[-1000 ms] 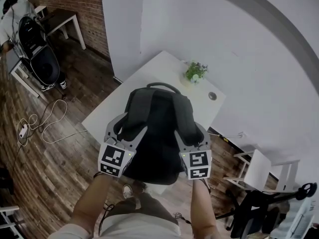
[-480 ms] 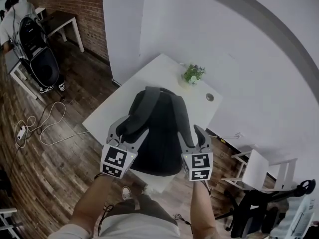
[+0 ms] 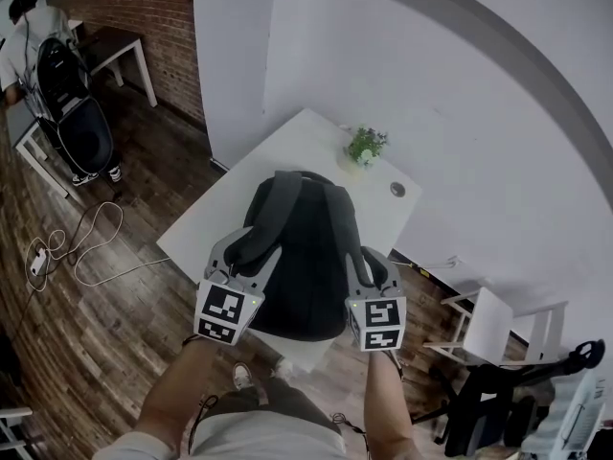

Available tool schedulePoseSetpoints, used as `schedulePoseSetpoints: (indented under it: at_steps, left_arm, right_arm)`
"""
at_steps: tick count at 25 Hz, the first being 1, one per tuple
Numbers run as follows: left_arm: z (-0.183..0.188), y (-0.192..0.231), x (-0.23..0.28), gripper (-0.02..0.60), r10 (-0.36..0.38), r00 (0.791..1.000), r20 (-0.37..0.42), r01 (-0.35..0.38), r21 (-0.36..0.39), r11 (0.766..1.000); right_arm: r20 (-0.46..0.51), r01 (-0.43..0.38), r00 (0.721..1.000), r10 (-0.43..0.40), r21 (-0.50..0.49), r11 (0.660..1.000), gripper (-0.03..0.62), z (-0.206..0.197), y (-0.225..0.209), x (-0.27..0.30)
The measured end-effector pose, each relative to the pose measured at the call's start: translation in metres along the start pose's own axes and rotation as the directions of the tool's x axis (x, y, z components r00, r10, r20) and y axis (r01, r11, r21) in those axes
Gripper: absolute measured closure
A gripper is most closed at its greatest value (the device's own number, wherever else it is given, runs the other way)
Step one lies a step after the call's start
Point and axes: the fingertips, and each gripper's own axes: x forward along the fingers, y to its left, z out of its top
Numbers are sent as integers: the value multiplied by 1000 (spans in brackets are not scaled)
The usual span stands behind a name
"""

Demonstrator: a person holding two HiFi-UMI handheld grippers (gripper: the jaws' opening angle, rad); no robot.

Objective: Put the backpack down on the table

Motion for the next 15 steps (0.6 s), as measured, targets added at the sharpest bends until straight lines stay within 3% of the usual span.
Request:
schedulePoseSetpoints:
  at_steps: [7,15]
  left_arm:
    - [12,5,-8,537,34,999,38,-35,20,999]
    - [32,9,-38,563,44,994,103,-48,33,998]
  right_arm:
    - [24,17,1000,-16,-14,1000,518,18,4,-11]
    - [111,27,994,-22,-44,999,542,58,24,-38]
